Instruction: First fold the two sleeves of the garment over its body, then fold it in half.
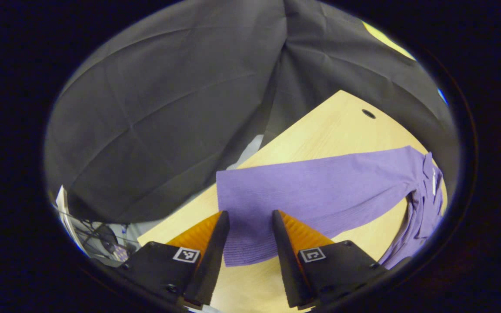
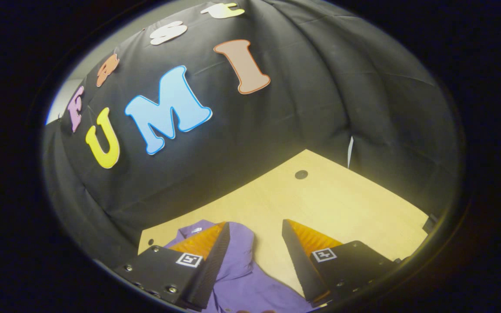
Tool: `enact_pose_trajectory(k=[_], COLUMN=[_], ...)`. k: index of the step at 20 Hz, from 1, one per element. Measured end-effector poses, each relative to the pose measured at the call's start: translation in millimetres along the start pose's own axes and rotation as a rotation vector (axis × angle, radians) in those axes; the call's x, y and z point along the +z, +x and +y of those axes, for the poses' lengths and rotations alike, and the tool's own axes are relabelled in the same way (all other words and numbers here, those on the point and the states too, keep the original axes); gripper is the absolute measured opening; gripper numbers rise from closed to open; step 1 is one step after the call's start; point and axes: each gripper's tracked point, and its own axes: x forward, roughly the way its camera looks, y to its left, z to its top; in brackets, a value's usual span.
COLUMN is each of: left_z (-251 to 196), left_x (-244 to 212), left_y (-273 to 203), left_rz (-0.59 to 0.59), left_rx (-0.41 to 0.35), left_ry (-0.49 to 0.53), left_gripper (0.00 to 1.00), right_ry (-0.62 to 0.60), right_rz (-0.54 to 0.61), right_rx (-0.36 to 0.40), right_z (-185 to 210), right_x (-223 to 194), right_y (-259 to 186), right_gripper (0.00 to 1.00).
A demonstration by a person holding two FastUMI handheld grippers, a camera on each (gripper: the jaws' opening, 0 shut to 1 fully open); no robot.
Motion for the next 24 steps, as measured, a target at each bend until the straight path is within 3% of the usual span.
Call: enact_pose_trajectory(k=[2, 4, 7, 9, 10, 12, 13, 14, 15, 24], left_z=[-4.9, -3.6, -4.9, -2.3, -8.0, -11.7, -13.8, -16.2, -20.6, -110.2], left_x=[3.8, 4.5, 7.6, 2.5, 6.9, 8.3, 10.3, 11.9, 14.2, 56.5], left_y=[1.2, 3.3, 3.0, 5.8, 4.2, 7.0, 6.5, 4.3, 2.3, -42.1], left_rz=[-0.022, -0.031, -0.033, -0.012, 0.001, 0.013, 0.015, 0.012, 0.003, -0.169], left_rx=[-0.001, -0.003, 0.013, 0.036, 0.054, 0.091, 0.102, 0.108, 0.107, -0.012], left_ry=[0.005, -0.001, -0.032, 0.021, 0.05, 0.102, 0.114, 0.123, 0.133, 0.353], left_gripper=[0.54, 0.54, 0.14, 0.14, 0.06, 0.07, 0.07, 0.06, 0.07, 0.07], right_ry=[0.003, 0.0, 0.003, 0.004, 0.004, 0.009, 0.013, 0.016, 0.018, 0.009], right_rz=[0.005, 0.012, 0.023, 0.025, 0.027, 0.027, 0.028, 0.029, 0.031, 0.052], right_rx=[0.003, 0.007, 0.012, 0.016, 0.018, 0.022, 0.022, 0.022, 0.022, 0.036], right_z=[1.0, 1.1, 2.5, 2.9, 3.2, 3.6, 3.6, 4.1, 2.7, 1.2], right_x=[0.9, 1.3, 1.0, 1.4, 1.5, 3.6, 4.1, 5.0, 4.6, 5.0], right_y=[-0.6, -0.6, -0.4, 0.3, -0.4, -0.8, -0.5, -1.2, -1.7, 13.4], right_gripper=[0.76, 0.76, 0.76, 0.76, 0.76, 0.76, 0.87, 0.87, 0.76, 0.76])
